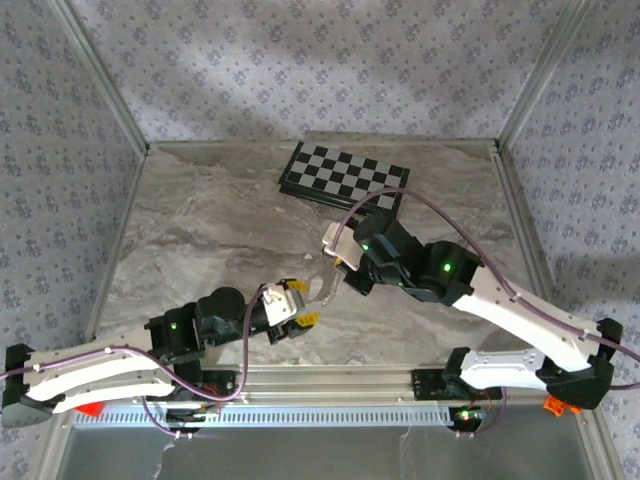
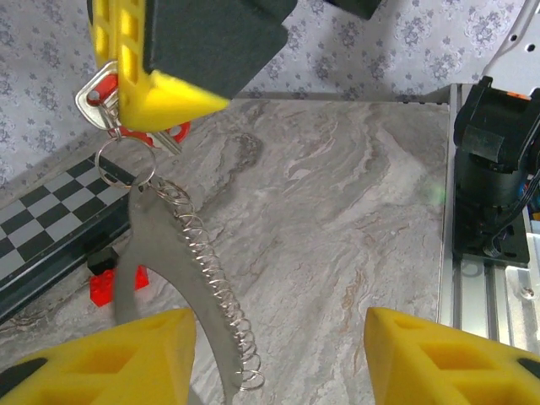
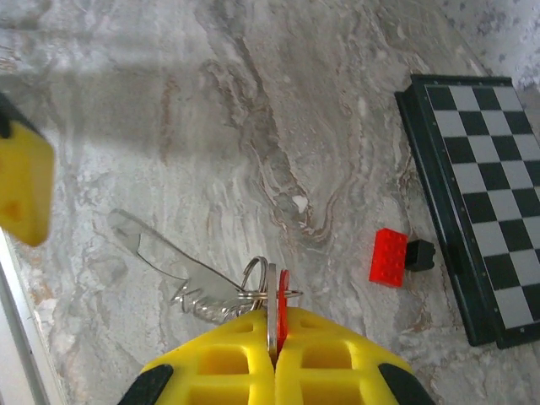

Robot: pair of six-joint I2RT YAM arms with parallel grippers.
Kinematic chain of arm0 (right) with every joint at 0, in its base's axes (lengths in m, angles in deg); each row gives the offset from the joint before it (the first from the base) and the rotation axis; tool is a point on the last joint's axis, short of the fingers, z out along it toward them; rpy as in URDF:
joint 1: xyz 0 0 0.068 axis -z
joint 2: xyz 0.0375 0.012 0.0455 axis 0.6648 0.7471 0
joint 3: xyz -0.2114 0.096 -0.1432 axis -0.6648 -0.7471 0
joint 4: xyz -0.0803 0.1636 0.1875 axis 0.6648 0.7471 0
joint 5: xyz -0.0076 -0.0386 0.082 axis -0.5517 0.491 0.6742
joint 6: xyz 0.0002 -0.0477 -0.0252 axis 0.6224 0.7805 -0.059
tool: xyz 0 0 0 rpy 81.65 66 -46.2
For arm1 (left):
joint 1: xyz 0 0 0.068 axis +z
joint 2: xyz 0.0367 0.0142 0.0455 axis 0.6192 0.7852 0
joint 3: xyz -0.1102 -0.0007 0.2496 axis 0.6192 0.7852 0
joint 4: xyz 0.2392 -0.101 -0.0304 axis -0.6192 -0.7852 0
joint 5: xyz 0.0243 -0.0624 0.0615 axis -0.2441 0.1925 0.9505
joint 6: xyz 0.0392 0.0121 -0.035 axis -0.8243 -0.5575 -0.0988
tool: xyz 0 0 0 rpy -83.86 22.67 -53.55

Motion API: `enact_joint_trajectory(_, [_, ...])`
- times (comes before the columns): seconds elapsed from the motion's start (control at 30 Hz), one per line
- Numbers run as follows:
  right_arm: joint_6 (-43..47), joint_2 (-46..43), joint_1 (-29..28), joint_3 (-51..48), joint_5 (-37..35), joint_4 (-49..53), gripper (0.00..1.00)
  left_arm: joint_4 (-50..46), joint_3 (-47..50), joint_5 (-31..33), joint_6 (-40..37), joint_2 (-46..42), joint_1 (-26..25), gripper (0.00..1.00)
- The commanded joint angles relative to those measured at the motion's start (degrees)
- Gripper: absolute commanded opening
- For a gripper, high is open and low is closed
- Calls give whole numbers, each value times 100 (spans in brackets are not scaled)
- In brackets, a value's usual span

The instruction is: Put the keys on the keyring

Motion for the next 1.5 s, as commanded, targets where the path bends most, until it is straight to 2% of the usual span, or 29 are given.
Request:
enact_joint_trajectory(0.0, [-339,71,179,198,-7,2,0,183,79,82,129,-73,42,61])
enact_joint_trajectory(0.1, [-520,163,371,159,93,-53,0,201,110,81,158,-73,42,93])
enact_joint_trajectory(0.17, [-606,212,512,112,164,-78,0,218,118,81,161,-73,45,99])
enact_joint_trajectory(0.47, [-993,281,1316,-104,757,-262,0,306,118,70,125,-5,72,99])
enact_joint_trajectory(0.67, [-1111,200,1729,-271,875,-389,0,376,66,73,170,189,160,100])
enact_joint_trajectory(1.07, [-1403,-179,2833,-816,1494,-850,0,421,-182,134,532,674,370,100])
enact_joint_trajectory(1.47, [-1509,-126,3781,-929,1754,-1298,0,539,-185,148,784,817,484,99])
